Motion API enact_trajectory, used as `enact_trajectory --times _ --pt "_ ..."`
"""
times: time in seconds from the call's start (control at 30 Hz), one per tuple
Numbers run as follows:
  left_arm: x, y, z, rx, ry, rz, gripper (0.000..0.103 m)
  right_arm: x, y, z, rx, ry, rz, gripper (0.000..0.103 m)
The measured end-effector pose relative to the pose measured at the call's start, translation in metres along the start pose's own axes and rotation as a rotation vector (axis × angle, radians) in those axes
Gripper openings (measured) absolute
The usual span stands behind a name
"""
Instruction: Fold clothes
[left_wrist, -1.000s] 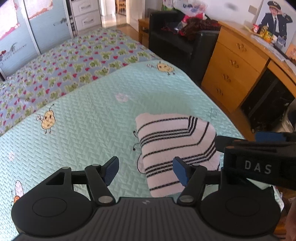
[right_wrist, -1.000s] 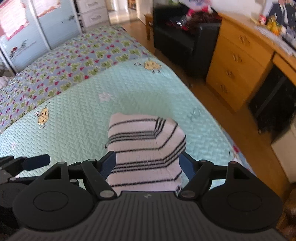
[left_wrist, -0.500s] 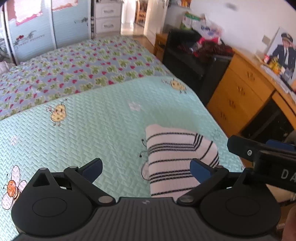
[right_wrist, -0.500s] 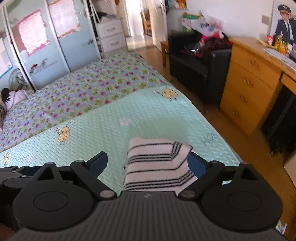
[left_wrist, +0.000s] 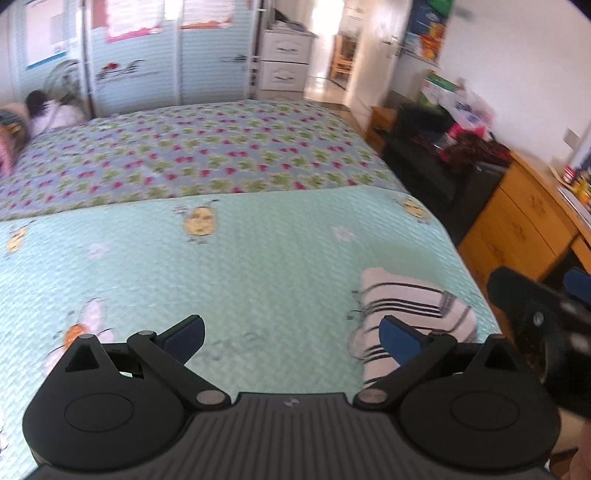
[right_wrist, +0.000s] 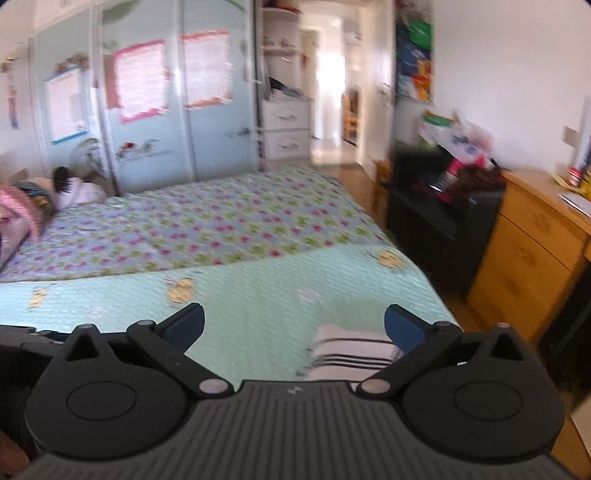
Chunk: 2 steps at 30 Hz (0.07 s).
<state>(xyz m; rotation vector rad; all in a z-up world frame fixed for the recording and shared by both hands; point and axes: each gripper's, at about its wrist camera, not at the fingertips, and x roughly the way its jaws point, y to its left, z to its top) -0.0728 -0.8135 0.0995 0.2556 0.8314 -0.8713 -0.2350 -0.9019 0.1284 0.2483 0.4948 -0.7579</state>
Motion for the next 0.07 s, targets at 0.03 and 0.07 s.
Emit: enact_trajectory --times 0.03,0.07 --pt "-0.0065 0.01 -0.0007 -0.016 -0.004 0.011 0.103 -0.0044 0.0096 -0.0001 -0.014 -0.007 0.015 0.103" --pt "-0.0148 0.0192 -0.0018 -0.03 -0.009 0.022 0.103 -0.008 0.0191 0.0002 -0.026 -0.012 0.032 0.103"
